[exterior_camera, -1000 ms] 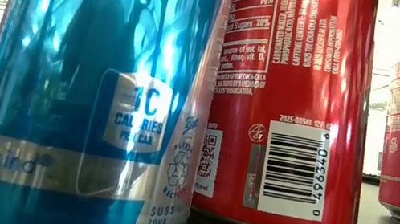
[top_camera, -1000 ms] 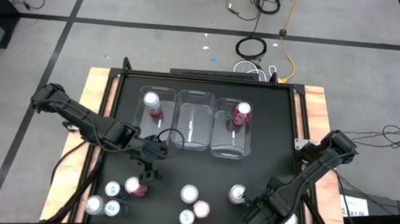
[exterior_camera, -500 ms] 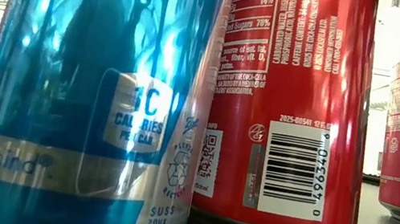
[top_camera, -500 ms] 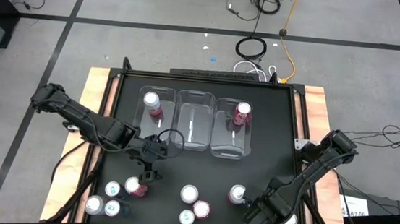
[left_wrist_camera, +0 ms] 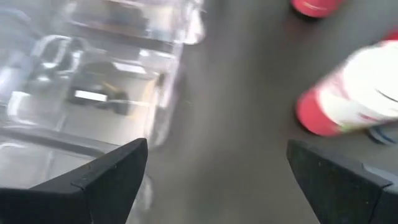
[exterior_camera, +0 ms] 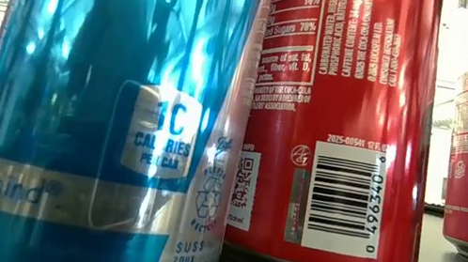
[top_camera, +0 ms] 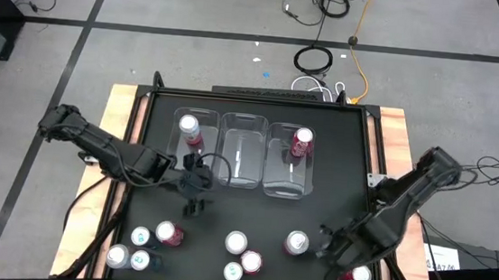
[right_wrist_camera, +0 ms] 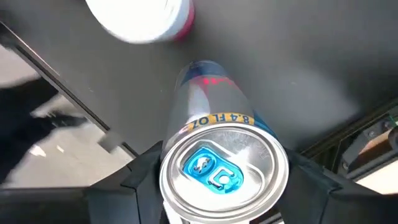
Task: Sort soda cans
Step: Put the blue soda can into the center transparent bin
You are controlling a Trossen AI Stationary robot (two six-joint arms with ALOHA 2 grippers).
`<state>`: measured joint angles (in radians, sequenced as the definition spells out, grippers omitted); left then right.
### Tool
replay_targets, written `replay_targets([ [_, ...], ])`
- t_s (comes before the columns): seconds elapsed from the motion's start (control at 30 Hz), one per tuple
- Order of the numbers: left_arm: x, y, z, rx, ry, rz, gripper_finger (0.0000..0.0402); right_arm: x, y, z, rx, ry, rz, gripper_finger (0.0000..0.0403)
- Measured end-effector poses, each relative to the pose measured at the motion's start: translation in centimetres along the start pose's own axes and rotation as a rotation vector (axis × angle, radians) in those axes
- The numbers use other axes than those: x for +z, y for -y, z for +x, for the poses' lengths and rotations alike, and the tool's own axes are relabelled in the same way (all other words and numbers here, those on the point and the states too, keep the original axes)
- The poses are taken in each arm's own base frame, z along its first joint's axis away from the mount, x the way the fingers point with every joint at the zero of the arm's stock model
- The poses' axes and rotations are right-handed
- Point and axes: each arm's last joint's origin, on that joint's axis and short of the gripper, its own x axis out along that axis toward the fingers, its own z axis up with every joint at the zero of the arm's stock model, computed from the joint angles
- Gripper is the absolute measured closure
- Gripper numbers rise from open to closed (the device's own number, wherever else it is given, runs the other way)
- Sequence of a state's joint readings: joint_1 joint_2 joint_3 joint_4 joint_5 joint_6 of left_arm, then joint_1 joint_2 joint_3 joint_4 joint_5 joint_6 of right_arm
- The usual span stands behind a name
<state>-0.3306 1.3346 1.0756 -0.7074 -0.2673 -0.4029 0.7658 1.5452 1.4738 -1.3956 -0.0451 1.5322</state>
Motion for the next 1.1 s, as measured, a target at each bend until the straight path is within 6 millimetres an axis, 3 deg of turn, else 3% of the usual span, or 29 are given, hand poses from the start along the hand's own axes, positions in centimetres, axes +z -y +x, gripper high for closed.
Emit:
replay_targets([
  [0.33,0.5,-2.7,0.5,0.131,-0.02,-0.063,0.001,0.2,3.8,-4.7,0.186,0.174,0.117,0.0179],
  [0.57,0.3,-4.9,0.8,0.199,-0.103,-0.011,0.001,2.1,5.2,-6.1,0.223,0.395,0.204,0.0179],
  [0.8,0.3,-7.0,0.6,0.242,-0.138,0.008,0.001,6.9,4.7,-6.7,0.274,0.525,0.168,0.0179],
  [1.1,-0.3,-9.8,-2.3,0.264,-0.039,-0.033,0.001,15.3,4.5,-6.6,0.266,0.701,0.045,0.0179],
])
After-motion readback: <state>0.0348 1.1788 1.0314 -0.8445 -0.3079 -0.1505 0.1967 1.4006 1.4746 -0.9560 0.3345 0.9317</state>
